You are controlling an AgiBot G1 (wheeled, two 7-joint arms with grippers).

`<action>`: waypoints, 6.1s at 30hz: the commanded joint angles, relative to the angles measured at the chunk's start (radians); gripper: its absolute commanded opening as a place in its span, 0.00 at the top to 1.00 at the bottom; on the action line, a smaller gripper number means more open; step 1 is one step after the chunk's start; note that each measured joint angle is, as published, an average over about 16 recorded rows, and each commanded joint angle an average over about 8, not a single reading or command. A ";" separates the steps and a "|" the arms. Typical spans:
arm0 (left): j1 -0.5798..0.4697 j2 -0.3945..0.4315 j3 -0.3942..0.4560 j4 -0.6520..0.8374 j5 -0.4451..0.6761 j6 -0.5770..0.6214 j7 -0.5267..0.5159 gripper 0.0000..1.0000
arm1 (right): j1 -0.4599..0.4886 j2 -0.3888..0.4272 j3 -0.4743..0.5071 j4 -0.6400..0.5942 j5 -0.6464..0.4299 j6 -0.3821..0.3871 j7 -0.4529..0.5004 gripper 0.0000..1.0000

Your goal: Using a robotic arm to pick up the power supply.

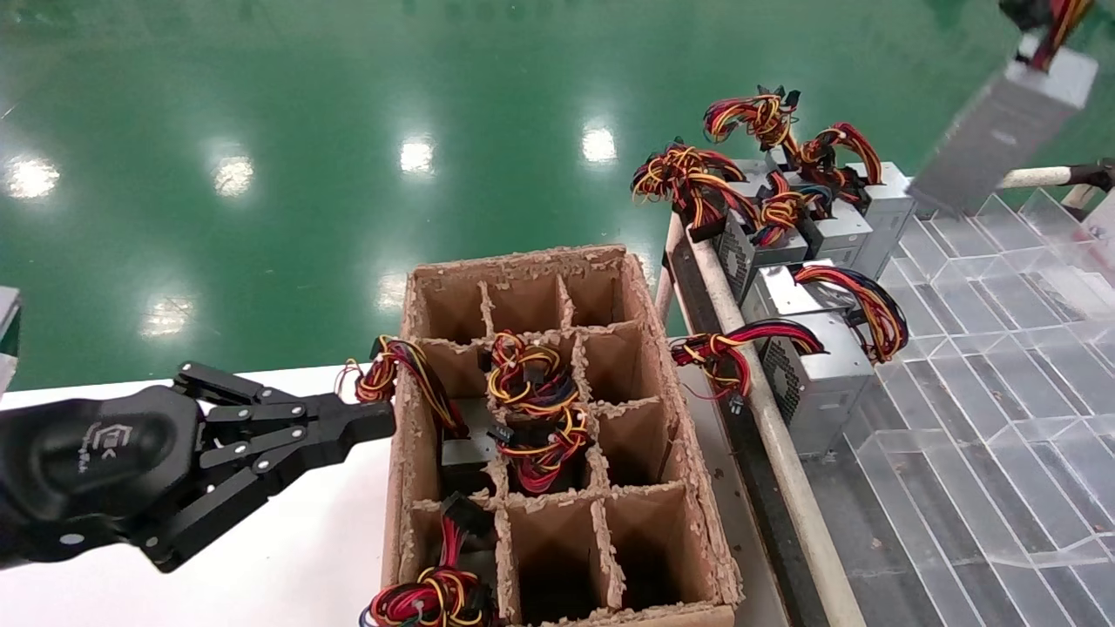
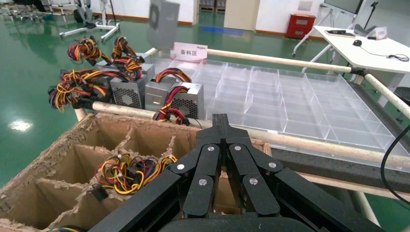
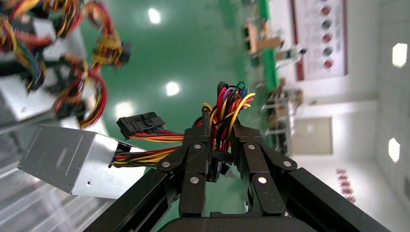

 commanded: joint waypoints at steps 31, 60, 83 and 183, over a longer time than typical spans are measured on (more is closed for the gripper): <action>0.000 0.000 0.000 0.000 0.000 0.000 0.000 1.00 | -0.038 -0.070 -0.051 -0.199 -0.056 0.037 -0.254 1.00; 0.000 0.000 0.000 0.000 0.000 0.000 0.000 1.00 | -0.048 -0.071 -0.076 -0.224 -0.082 0.024 -0.378 1.00; 0.000 0.000 0.000 0.000 0.000 0.000 0.000 1.00 | -0.019 -0.136 -0.079 -0.412 -0.090 0.176 -0.666 1.00; 0.000 0.000 0.000 0.000 0.000 0.000 0.000 0.00 | -0.699 -0.005 0.116 0.196 0.650 -0.153 0.124 0.00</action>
